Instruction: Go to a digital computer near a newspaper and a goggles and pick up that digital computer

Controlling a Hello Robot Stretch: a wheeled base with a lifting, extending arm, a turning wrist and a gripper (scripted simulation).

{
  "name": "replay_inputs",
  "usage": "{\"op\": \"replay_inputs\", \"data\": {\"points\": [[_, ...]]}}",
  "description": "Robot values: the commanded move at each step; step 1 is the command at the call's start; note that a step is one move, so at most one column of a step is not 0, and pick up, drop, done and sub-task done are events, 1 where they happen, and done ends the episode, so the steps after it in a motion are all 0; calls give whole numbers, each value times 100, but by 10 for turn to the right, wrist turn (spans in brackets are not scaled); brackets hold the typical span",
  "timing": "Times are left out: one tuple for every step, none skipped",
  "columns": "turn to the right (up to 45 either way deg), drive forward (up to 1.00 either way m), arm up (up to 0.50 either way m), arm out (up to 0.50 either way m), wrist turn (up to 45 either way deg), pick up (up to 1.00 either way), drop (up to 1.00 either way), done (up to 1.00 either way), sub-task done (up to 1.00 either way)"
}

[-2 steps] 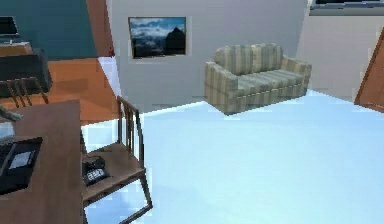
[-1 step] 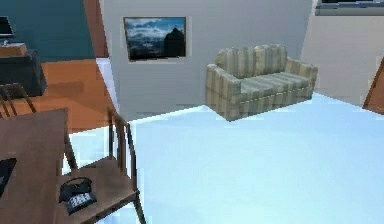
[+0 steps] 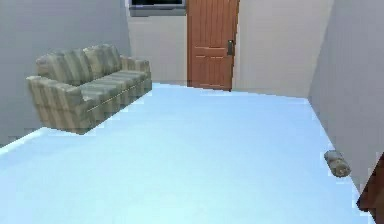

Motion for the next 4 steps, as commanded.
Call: {"op": "replay_inputs", "data": {"points": [[450,0,0,0,0,0,0,0,0],[120,0,0,0,0,0,0,0,0],[0,15,0,0,0,0,0,0,0],[-450,0,0,0,0,0,0,0,0]]}}
